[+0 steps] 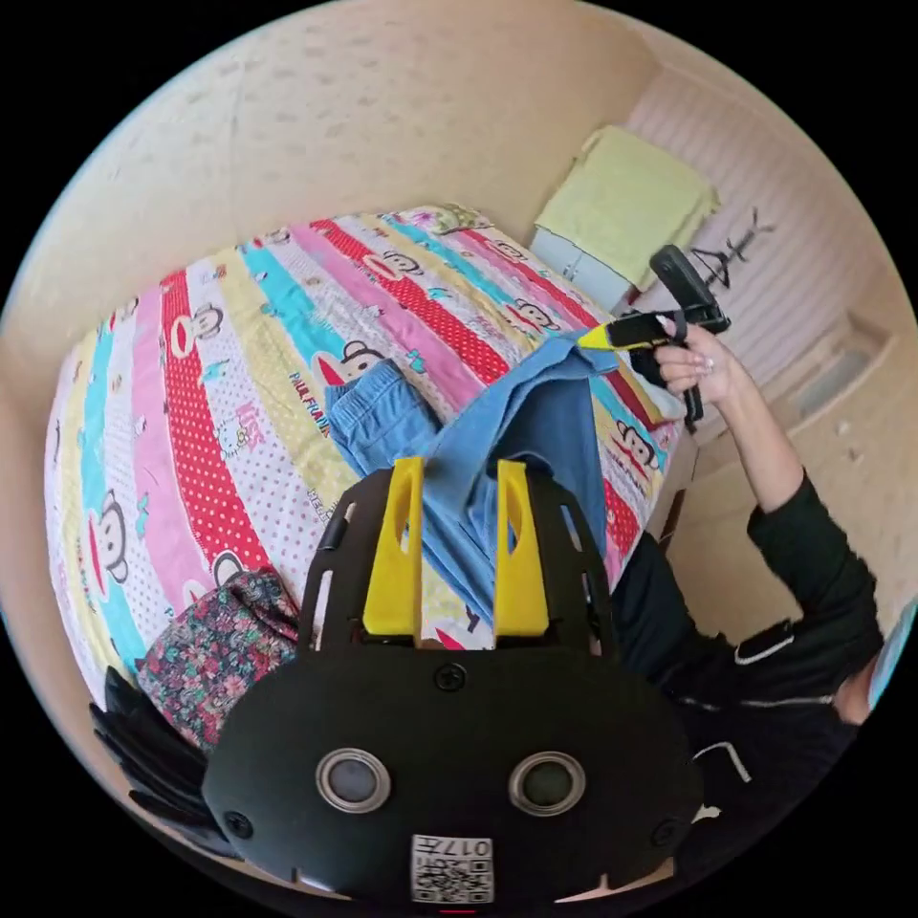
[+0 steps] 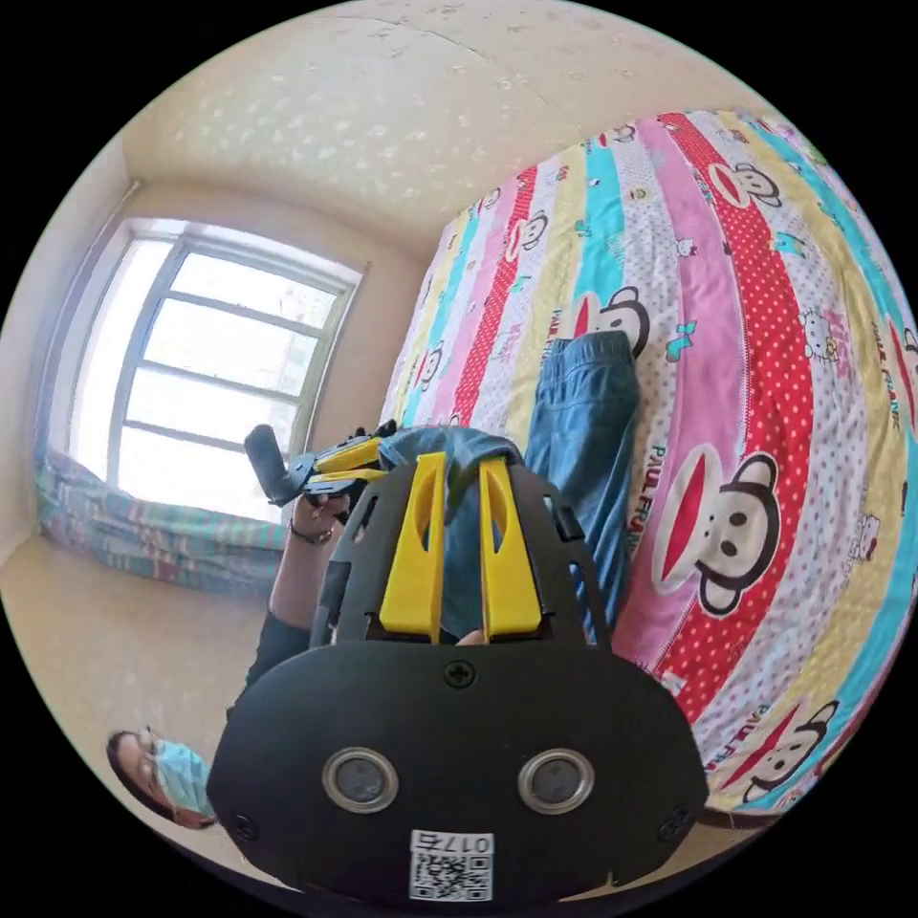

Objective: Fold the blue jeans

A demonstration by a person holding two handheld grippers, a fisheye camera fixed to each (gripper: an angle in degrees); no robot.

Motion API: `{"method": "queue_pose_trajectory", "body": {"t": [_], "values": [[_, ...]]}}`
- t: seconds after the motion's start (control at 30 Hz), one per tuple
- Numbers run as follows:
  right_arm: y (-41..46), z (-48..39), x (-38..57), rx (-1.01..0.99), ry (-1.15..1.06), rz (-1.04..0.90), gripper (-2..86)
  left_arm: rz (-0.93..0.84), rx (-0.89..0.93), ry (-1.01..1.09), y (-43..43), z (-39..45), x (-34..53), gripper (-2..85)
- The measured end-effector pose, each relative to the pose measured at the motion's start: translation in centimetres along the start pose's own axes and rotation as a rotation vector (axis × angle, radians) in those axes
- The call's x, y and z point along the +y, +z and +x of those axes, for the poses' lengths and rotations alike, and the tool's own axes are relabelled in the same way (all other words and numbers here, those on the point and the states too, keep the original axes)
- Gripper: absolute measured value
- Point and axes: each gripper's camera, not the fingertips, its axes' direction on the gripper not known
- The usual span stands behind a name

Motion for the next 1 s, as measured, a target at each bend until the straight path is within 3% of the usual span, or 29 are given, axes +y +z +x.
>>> {"method": "queue_pose_trajectory", "body": {"t": [0.07,0.13,0.2,0.33,0.47,0.53,0.67,0.77,0.8,0.87,1.0], "values": [[0.9,3.0,-1.2,-0.077,0.027,0.033,16.1,0.039,-0.047,-0.009,1.5,-2.7,-0.5,14.9],[1.2,3.8,-1.6,0.006,-0.053,0.001,17.0,0.048,-0.148,0.105,2.8,-3.2,0.2,17.2],[1.2,3.2,0.8,0.208,-0.245,-0.067,17.3,0.041,-0.105,0.205,3.7,-2.6,2.5,18.0],[1.3,2.9,10.4,0.355,-0.466,-0.154,17.0,-0.007,-0.105,0.354,6.7,2.0,12.6,16.4],[2.4,5.6,22.4,0.345,-0.501,-0.232,16.1,-0.042,-0.014,0.25,10.3,4.5,21.1,16.9],[2.6,6.6,26.0,0.385,-0.499,-0.151,15.4,0.017,-0.07,0.163,11.9,5.5,24.7,17.6],[5.7,7.5,28.4,0.565,-0.497,-0.104,15.0,0.083,-0.134,0.105,14.3,6.6,25.2,16.7],[9.0,8.7,27.8,0.565,-0.447,-0.215,13.3,0.008,-0.214,0.026,17.1,6.2,23.4,13.9],[9.3,8.5,27.7,0.57,-0.426,-0.213,10.0,-0.029,-0.168,0.048,17.2,6.1,22.5,11.2],[7.9,6.7,27.6,0.565,-0.442,-0.182,4.4,-0.084,-0.071,0.007,15.7,5.4,21.0,6.6],[1.3,-1.3,29.8,0.405,-0.618,-0.106,3.1,0.044,-0.024,0.106,5.4,7.6,20.5,4.4]]}}
